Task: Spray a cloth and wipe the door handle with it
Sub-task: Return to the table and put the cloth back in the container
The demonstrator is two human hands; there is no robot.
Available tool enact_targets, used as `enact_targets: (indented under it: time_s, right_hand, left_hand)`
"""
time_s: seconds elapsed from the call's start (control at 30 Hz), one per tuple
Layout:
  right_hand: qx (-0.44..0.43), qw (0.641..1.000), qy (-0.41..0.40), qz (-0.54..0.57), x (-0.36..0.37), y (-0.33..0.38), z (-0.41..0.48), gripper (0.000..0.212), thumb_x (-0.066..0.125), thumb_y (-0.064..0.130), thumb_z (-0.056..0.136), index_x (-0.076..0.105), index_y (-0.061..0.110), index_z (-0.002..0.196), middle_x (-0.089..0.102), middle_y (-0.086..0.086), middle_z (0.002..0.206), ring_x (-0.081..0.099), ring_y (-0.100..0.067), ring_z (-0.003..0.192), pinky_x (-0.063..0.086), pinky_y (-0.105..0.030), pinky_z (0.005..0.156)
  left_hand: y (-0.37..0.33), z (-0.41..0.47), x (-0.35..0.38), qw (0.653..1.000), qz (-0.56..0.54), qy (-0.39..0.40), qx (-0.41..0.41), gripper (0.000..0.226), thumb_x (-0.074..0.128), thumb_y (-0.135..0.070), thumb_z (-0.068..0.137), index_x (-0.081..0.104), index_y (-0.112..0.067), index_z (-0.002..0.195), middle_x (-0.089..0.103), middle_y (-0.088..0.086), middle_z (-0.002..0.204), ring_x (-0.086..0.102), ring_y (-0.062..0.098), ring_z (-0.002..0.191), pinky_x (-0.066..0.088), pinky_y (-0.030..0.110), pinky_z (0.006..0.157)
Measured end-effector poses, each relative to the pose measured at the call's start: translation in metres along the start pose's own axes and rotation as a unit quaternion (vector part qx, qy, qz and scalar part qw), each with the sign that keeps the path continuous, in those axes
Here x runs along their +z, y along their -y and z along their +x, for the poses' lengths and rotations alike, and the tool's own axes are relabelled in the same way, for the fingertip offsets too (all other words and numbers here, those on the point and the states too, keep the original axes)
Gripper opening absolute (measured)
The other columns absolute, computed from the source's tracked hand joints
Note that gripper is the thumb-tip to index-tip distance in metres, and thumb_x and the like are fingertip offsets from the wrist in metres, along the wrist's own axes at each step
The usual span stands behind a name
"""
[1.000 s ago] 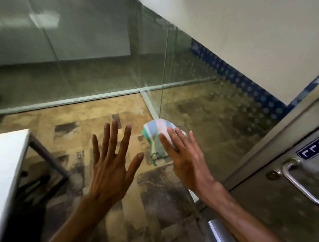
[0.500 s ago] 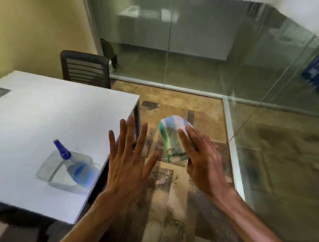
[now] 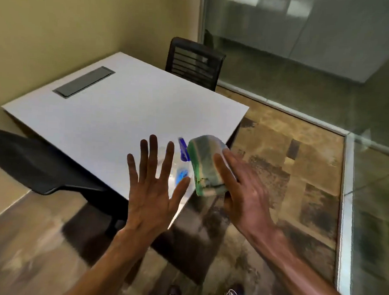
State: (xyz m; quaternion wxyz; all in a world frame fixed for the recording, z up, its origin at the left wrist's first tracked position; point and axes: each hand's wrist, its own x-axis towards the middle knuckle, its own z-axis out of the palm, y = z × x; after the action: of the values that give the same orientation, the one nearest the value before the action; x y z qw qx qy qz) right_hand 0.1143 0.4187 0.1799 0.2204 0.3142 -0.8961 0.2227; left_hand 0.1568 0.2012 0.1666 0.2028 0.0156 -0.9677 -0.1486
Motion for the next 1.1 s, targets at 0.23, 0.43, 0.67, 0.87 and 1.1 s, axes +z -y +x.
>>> enact_targets:
  time_s: [0.23,0.43,0.67,0.87,1.1]
  right_hand:
    - [-0.060,0.997,0.018,0.042,0.052,0.049,0.030,0.075,0.086,-0.011,0.072,0.060,0.001,0.142,0.060,-0.030,0.141,0.059,-0.047,0.131,0.055,-0.066,0.096]
    - [-0.122,0.990,0.054,0.040,0.096,0.056,0.052,0.079,0.086,-0.014,0.063,0.063,-0.001,0.138,0.062,-0.026,0.142,0.060,-0.046,0.130,0.055,-0.066,0.095]
    - [-0.213,0.976,0.025,0.038,0.146,0.037,0.070,0.065,0.075,-0.013,0.074,0.066,0.003,0.137,0.061,-0.023,0.144,0.056,-0.045,0.136,0.048,-0.062,0.109]
    - [-0.276,0.959,0.035,0.053,0.178,0.018,0.084,0.041,0.052,0.008,0.106,0.052,0.007,0.147,0.054,-0.018,0.153,0.046,-0.042,0.145,0.044,-0.067,0.109]
    - [-0.338,0.938,0.061,0.046,0.200,0.012,0.108,0.041,0.065,0.012,0.103,0.060,0.005,0.144,0.054,-0.016,0.154,0.042,-0.041,0.148,0.041,-0.069,0.111]
  left_hand:
    - [0.063,-0.020,-0.018,0.997,0.010,-0.045,-0.062,0.075,0.031,-0.060,0.106,0.008,-0.023,0.167,-0.008,0.011,0.176,-0.007,0.031,0.163,-0.010,0.053,0.130]
    - [0.092,-0.016,-0.013,0.992,0.020,-0.072,-0.099,0.074,0.032,-0.060,0.107,0.010,-0.023,0.167,-0.004,0.012,0.176,-0.002,0.033,0.163,-0.009,0.052,0.130]
    - [0.112,0.008,-0.001,0.982,-0.103,-0.057,-0.150,0.076,0.031,-0.065,0.106,0.005,-0.028,0.167,-0.012,-0.001,0.176,-0.008,0.023,0.163,-0.011,0.036,0.131]
    - [0.130,0.040,0.002,0.918,-0.321,0.058,-0.226,0.077,0.037,-0.078,0.097,-0.003,-0.058,0.159,-0.003,-0.038,0.168,0.002,-0.015,0.154,0.009,0.020,0.121]
    - [0.183,0.097,0.011,0.867,-0.389,0.227,-0.212,0.079,0.058,-0.058,0.098,0.012,-0.052,0.162,0.023,-0.031,0.167,0.019,-0.022,0.146,0.025,0.017,0.117]
